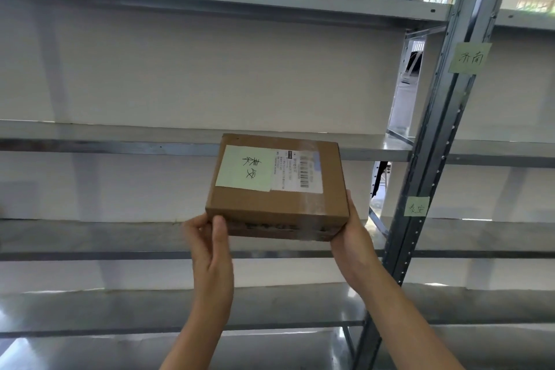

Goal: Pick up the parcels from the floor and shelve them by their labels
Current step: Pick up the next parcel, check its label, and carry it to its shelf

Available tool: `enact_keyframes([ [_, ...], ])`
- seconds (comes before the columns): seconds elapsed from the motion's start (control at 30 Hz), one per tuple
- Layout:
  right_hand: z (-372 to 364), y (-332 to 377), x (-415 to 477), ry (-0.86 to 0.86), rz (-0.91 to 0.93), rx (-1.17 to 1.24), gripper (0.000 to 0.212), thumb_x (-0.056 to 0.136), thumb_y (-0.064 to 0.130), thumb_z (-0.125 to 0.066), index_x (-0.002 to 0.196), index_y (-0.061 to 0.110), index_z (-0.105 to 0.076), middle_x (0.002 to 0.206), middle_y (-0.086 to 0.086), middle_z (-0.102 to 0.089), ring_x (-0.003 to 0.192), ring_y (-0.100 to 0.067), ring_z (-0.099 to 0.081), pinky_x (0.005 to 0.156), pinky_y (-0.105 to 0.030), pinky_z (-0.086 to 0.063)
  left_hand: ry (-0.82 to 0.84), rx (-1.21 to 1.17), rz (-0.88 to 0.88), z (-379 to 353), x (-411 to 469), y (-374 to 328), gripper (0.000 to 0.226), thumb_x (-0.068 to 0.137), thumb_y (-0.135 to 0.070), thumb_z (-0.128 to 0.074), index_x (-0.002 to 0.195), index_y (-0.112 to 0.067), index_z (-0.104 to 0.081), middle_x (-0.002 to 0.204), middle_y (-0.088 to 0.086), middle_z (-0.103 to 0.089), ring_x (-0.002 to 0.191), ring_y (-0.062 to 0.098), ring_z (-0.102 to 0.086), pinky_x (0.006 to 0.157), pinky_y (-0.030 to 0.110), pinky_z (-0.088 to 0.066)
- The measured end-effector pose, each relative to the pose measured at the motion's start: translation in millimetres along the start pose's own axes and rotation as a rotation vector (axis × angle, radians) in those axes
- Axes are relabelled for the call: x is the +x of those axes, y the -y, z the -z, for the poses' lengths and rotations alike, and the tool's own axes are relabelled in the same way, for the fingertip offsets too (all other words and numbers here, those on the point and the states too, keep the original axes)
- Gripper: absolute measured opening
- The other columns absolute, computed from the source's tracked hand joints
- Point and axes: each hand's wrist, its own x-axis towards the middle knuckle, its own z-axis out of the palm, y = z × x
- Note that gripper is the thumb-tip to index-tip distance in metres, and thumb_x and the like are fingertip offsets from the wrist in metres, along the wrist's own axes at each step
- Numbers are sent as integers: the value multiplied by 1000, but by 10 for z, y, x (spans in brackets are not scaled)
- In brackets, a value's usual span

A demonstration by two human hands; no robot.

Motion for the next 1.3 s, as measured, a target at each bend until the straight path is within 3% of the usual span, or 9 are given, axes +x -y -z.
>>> enact_keyframes([
  [0.17, 107, 125, 89, -67, -4, 66, 39, 105, 45, -29, 111, 38, -67, 99, 16, -78, 116, -11, -62, 117, -41, -35, 77, 85, -49, 173, 166, -24, 26, 97, -40, -39, 91, -20, -53, 100, 5, -64, 95, 15, -60, 88, 34, -47],
  [0.27, 180, 146, 149, -125, -3, 103, 40, 104, 49, -30, 102, 36, -68, 104, 10, -77, 115, -14, -63, 118, -42, -34, 166, 131, -141, 269, 239, -91, 16, 95, -21, -52, 107, -15, -62, 114, 0, -72, 109, 13, -66, 93, 33, -54],
  [0.4, 214, 189, 200, -196, 4, 127, 51, 99, 60, -30, 110, 28, -69, 117, 0, -74, 118, -17, -63, 115, -40, -37, 302, 197, -157, 354, 390, -110, 72, 75, -26, -72, 140, -25, -41, 126, -1, -58, 106, 12, -64, 90, 27, -57],
  [0.6, 209, 332, 317, -256, 23, 110, 57, 97, 63, -32, 105, 23, -71, 108, -3, -76, 111, -20, -67, 108, -38, -44, 508, 327, -206, 406, 543, -24, 143, 46, -61, -87, 155, -32, 0, 162, -8, -14, 148, 4, -20, 118, 37, -28],
  [0.87, 7, 529, 509, -386, 85, 129, 43, 103, 36, -34, 68, 24, -57, 51, 16, -65, 68, -11, -59, 63, -26, -44, 507, 152, -160, 207, 424, -111, 112, 38, -55, -92, 133, -30, -39, 133, -9, -53, 126, 10, -52, 105, 29, -47],
  [1.0, -158, 643, 514, -386, 178, 214, 40, 101, 32, -40, 65, 25, -56, 47, 16, -64, 54, -4, -62, 59, -24, -47, 435, 150, -177, 143, 350, -101, 107, 34, -47, -96, 124, -35, -38, 126, -14, -55, 123, 12, -55, 101, 35, -49],
  [1.1, -259, 668, 492, -352, 238, 170, 32, 95, 33, -43, 70, 25, -60, 68, 8, -65, 70, -12, -61, 67, -28, -48, 409, 166, -185, 154, 330, -76, 105, 34, -39, -97, 119, -42, -35, 123, -21, -56, 123, 10, -55, 101, 33, -48],
  [1.17, -284, 576, 499, -335, 284, 117, 23, 97, 42, -41, 102, 25, -55, 97, 3, -60, 88, -15, -58, 77, -35, -50, 379, 183, -203, 135, 292, -64, 103, 35, -30, -98, 115, -43, -35, 119, -24, -57, 121, 8, -56, 98, 29, -49],
  [1.3, -398, 347, 371, -260, 318, -40, 43, 92, 66, -35, 131, 50, -45, 141, 0, -50, 128, -21, -53, 109, -51, -43, 272, 153, -172, 37, 210, -62, 98, 33, -26, -100, 102, -53, -36, 109, -31, -59, 111, 1, -59, 89, 25, -50],
])
